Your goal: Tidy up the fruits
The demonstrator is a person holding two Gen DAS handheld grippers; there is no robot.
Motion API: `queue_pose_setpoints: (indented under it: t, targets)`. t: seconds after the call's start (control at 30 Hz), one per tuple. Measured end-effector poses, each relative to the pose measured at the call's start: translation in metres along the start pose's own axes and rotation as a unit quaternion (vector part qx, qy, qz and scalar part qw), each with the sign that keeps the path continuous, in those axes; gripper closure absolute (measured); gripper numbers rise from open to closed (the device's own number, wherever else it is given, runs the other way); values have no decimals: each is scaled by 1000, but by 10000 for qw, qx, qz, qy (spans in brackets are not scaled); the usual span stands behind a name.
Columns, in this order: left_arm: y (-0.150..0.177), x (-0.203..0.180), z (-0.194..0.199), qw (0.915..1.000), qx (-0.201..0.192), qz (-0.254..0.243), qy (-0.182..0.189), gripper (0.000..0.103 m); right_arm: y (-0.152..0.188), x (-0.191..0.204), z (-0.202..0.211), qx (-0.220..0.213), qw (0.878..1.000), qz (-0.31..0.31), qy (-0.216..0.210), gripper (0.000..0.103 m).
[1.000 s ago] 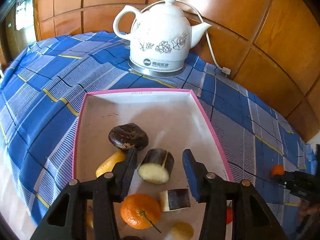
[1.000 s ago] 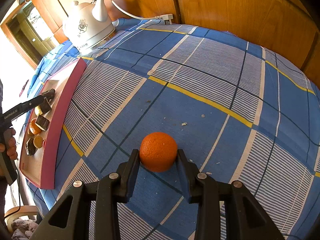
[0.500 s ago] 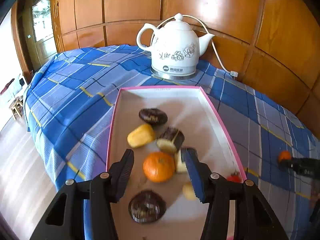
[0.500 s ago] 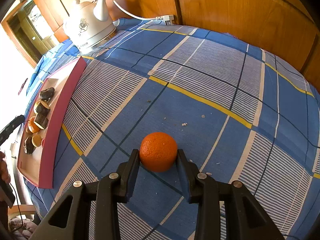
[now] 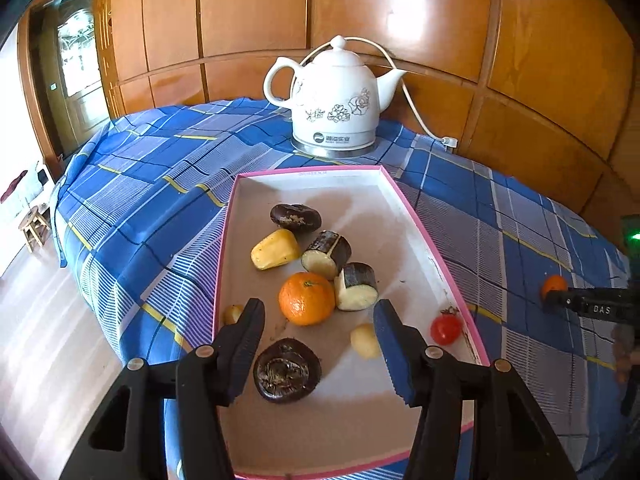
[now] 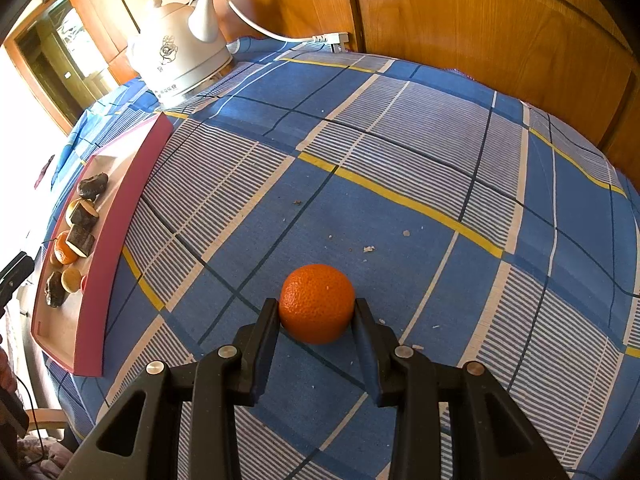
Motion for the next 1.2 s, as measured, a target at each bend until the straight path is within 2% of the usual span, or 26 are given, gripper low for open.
queue_pose_setpoints:
  t: [1.2]
  targets:
    - [12,8,4,9999,104,50,-48,44,0,3,0,-1,9999,91,100,66]
Point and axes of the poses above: each gripper's, at about its wrist camera, not at the fingertips, and z roughly against the way its jaws point, x to its left, y to its underside, the point moved 1 cm from there along -z, roughly the way its jaws point, and after that the axes turned 14 degrees about -x, right-handed, at the moved point
